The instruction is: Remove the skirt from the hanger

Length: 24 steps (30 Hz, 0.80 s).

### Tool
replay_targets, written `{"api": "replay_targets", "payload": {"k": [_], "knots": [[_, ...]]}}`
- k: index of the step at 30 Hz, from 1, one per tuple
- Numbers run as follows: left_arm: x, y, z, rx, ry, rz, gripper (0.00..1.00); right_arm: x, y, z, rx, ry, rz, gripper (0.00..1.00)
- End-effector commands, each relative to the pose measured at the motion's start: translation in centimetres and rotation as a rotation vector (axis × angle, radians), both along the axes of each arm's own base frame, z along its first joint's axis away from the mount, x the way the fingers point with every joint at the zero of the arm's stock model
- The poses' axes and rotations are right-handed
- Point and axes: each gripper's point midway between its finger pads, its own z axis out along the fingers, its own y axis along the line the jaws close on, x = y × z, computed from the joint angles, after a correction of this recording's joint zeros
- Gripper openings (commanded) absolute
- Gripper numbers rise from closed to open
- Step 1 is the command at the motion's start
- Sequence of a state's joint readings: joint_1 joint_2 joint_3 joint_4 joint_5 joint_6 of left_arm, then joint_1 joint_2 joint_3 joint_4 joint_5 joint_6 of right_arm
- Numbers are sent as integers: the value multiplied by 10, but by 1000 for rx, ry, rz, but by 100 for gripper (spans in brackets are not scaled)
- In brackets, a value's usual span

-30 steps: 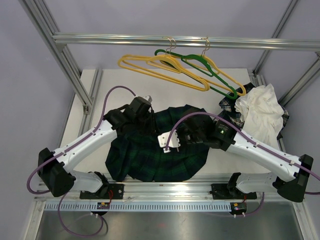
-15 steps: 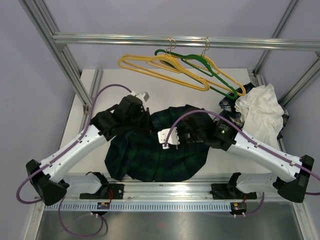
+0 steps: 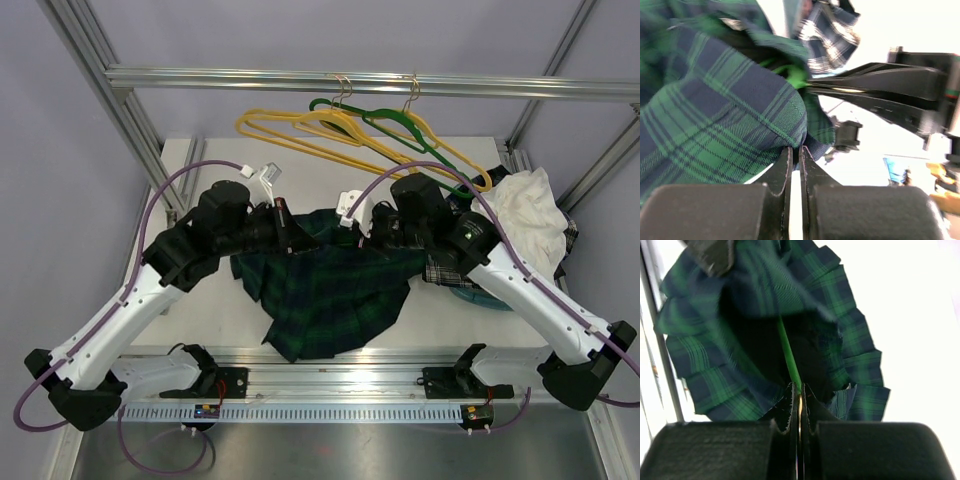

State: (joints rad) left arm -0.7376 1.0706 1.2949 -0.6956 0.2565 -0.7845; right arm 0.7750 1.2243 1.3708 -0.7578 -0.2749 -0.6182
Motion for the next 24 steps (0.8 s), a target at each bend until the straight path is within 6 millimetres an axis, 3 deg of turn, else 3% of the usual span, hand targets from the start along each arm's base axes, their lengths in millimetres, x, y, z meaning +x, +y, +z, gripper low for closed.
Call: {"api": "replay_targets", "payload": {"k": [1, 7, 11, 13, 16, 19, 21, 24], "knots": [[-33, -36, 90, -355, -94, -240, 0, 9, 17, 11, 85, 51, -36, 0], [-45, -58, 104, -424, -102, -332, 0, 17, 40, 35, 186, 115, -69, 0], [-46, -66, 99, -408, -101, -348, 0, 14, 49, 55, 261, 151, -75, 0], [-39, -66, 84, -356, -128, -328, 0, 5, 52, 65, 297, 169, -33, 0], [-20, -54, 23, -134, -105, -233, 0, -6, 51, 70, 315, 184, 5, 0], [-9, -44, -10, -45, -101, -172, 1, -7, 44, 57, 274, 164, 3, 0], [-8, -44, -15, -57, -109, -158, 11, -9, 38, 44, 243, 160, 3, 0], [-9, -42, -6, -97, -137, -147, 46, -16, 31, 35, 228, 157, 7, 0]]}}
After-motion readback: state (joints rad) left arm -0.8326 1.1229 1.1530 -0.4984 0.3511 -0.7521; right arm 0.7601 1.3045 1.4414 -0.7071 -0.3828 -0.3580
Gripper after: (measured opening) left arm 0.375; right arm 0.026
